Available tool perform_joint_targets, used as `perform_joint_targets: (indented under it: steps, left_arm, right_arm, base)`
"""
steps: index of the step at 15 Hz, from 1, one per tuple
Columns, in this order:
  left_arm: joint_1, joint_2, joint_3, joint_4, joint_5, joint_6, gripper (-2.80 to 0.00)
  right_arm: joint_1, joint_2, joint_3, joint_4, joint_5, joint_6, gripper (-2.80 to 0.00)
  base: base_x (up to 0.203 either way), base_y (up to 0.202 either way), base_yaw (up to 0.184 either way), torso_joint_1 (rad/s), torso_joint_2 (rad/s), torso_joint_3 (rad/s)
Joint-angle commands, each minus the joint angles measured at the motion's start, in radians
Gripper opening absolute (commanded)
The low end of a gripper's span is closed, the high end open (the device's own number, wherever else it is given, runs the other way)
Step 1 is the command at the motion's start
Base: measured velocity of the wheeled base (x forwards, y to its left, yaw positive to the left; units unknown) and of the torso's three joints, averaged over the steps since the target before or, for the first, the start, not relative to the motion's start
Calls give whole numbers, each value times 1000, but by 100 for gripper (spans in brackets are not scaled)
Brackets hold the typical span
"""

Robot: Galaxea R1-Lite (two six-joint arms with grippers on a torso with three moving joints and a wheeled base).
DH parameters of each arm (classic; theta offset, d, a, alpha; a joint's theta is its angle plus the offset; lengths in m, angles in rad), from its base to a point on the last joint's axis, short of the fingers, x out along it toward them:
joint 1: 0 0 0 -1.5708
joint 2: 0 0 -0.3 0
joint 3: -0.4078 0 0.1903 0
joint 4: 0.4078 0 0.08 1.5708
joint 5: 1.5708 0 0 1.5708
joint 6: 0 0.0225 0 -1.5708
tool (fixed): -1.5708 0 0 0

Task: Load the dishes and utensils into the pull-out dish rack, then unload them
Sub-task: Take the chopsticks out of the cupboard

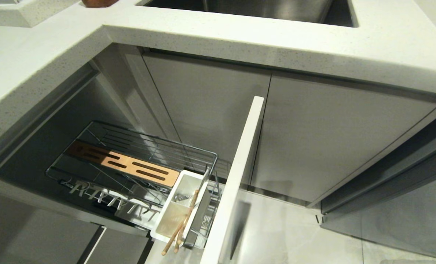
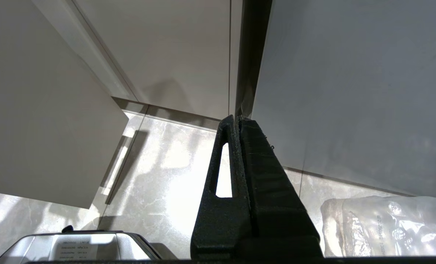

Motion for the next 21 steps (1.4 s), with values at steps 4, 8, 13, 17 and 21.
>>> perform_joint_targets:
  steps: [4,8,13,17,21]
  left_arm:
    - [-1,-2,14,5,-43,0,-280]
    - [-1,0,17,5,-53,-2,-280]
    - [-1,1,30,4,-59,-2,-280]
    - [-1,0,32,2,-60,-2,-280]
    - [-2,4,31,1,-61,-2,-280]
  right_arm:
    - [0,0,2,0,0,0,-280]
    - [0,0,3,0,0,0,-280]
    - [1,0,2,0,0,0,-280]
    - [1,0,3,0,0,0,-280]
    - [1,0,3,0,0,0,-280]
  base:
    - [0,0,0,0,0,0]
    - [0,0,0,0,0,0]
    - [0,0,0,0,0,0]
    - [0,0,0,0,0,0]
    - [0,0,0,0,0,0]
